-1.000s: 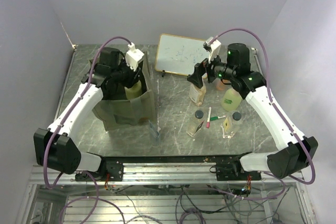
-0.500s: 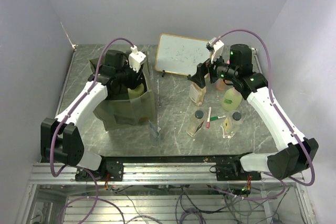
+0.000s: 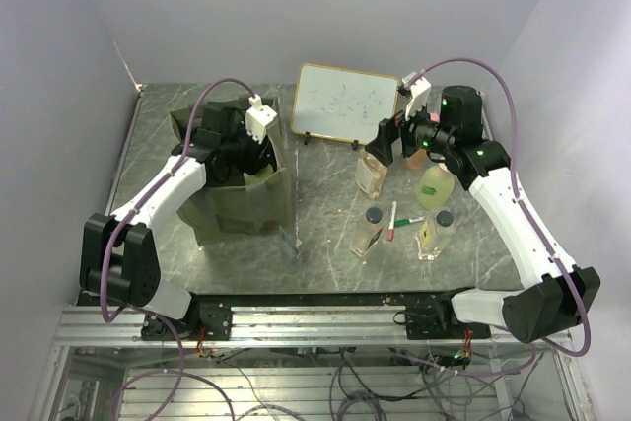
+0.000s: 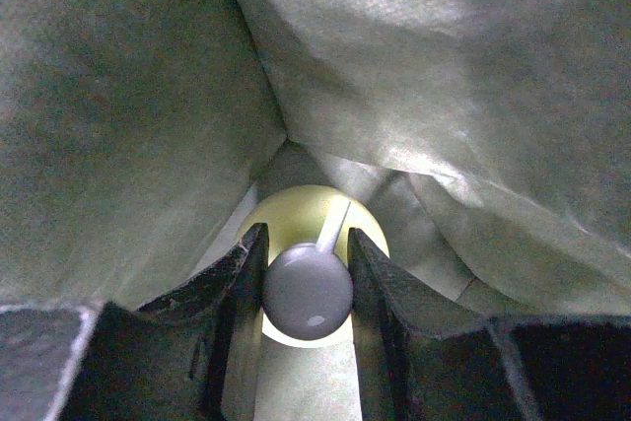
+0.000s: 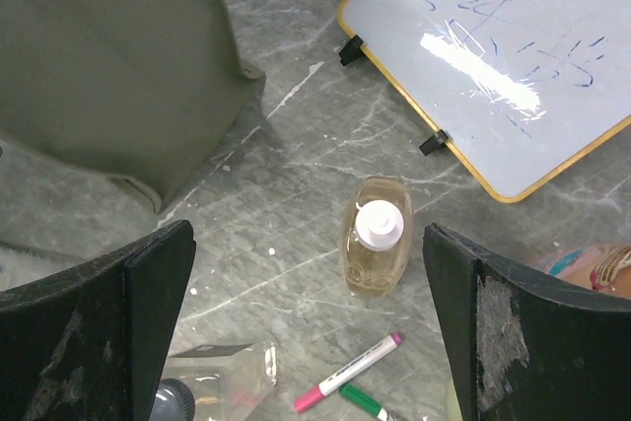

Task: Place the personal care products into the canvas bag
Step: Place the care product in the canvas bag.

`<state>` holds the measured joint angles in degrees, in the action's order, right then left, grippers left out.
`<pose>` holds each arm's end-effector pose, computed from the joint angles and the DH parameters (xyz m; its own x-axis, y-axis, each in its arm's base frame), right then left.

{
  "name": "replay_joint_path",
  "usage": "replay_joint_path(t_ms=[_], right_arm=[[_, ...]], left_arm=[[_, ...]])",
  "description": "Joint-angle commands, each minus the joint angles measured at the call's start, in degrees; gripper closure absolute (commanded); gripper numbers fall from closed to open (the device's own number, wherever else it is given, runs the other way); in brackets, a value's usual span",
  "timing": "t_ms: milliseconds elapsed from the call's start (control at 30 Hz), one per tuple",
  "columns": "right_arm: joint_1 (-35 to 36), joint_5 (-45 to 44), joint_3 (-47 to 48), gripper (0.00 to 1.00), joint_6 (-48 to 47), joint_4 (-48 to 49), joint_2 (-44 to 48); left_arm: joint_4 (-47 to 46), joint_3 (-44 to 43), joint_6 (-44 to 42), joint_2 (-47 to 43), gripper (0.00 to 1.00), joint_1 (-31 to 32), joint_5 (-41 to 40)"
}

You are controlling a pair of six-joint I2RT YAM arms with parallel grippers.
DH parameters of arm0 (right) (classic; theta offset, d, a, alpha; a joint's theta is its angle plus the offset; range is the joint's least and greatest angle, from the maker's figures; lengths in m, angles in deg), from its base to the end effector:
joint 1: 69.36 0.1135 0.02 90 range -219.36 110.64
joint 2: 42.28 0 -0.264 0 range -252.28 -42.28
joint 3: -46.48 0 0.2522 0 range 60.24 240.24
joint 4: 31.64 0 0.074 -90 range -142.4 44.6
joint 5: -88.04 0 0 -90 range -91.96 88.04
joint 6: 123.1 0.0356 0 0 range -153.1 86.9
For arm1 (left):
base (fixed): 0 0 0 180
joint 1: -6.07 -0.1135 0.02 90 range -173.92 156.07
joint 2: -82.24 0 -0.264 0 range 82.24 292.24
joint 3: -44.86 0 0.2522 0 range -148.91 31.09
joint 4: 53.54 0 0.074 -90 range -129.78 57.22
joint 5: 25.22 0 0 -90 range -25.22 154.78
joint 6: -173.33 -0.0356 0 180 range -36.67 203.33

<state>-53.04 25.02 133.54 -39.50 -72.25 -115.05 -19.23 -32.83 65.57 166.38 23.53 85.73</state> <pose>0.2651 0.0945 0.3810 -0.3515 -0.2064 -0.9132 -0.6841 0.7225 0.1000 0.3061 -0.1096 0.2778 -0.4289 0.4335 -0.7926 0.7029 0.7113 0.0087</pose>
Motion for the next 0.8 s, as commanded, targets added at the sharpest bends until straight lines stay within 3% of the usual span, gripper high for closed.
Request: replay_joint_path(t_ms=[0,267,767], right_arm=[[-0.7,0.0,-0.8,0.0,0.2,1.0,1.6],[-1.9,0.2,-1.3,0.0,0.2,0.8,2.2],[-2.6,0.0,-1.8,0.0,0.0,0.9,2.6]], left_arm=[[-8.4,0.3,-0.6,-0.9,0.93,0.2,3.3],[-9.1,1.2,-1.2,-0.8,0.9,0.2,3.6],[-8.0,2.3,-2.0,-1.8,0.65,0.3,3.3]])
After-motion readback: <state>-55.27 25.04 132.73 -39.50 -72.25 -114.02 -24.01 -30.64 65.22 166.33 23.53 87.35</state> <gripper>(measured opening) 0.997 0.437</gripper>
